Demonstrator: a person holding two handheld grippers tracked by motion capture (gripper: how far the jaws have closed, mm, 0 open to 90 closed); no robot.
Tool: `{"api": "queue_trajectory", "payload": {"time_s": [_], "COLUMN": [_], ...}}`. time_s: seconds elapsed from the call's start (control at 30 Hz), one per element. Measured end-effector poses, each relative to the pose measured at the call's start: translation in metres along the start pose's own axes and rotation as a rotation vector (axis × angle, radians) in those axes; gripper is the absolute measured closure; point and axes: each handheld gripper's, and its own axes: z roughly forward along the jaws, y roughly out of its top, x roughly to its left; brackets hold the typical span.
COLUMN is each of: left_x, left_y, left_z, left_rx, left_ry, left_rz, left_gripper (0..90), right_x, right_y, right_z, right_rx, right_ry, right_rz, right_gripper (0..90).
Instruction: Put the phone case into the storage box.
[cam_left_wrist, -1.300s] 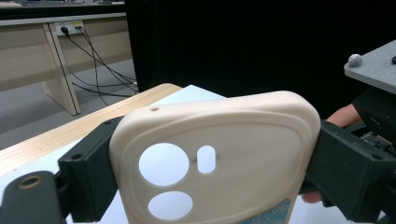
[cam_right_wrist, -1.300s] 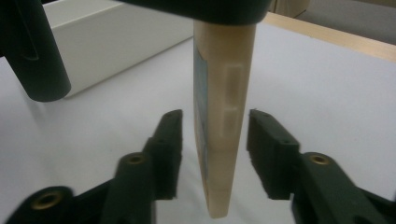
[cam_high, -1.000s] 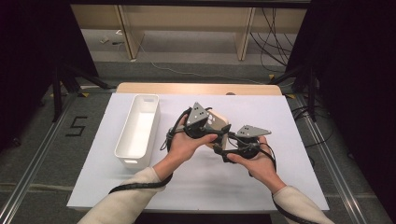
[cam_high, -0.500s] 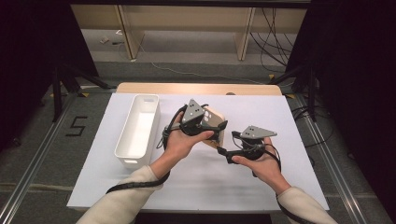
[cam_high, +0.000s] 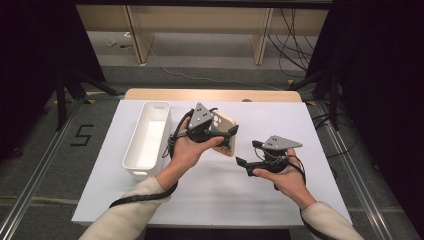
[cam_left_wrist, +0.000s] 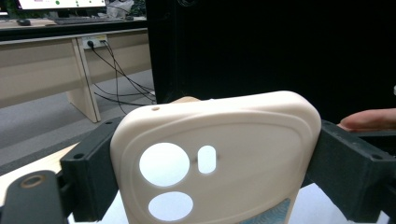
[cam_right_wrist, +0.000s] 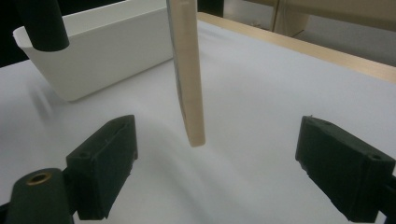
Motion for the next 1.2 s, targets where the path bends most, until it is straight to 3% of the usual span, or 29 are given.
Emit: {"api": "queue_trajectory", "payload": {"time_s": [1.2], "left_x": [0.024], "left_y": [0.013], "left_z": [-0.024], "left_rx": [-0.016], "left_ry": [0.085], "left_rz": [-0.008], "left_gripper": [11.4], "right_x": [-0.014], "right_y": [-0.013], "right_z": [-0.031], "right_rx": [-0.032], "right_ry": [-0.026], "right_rz": [0.011], "right_gripper": [13.7]}}
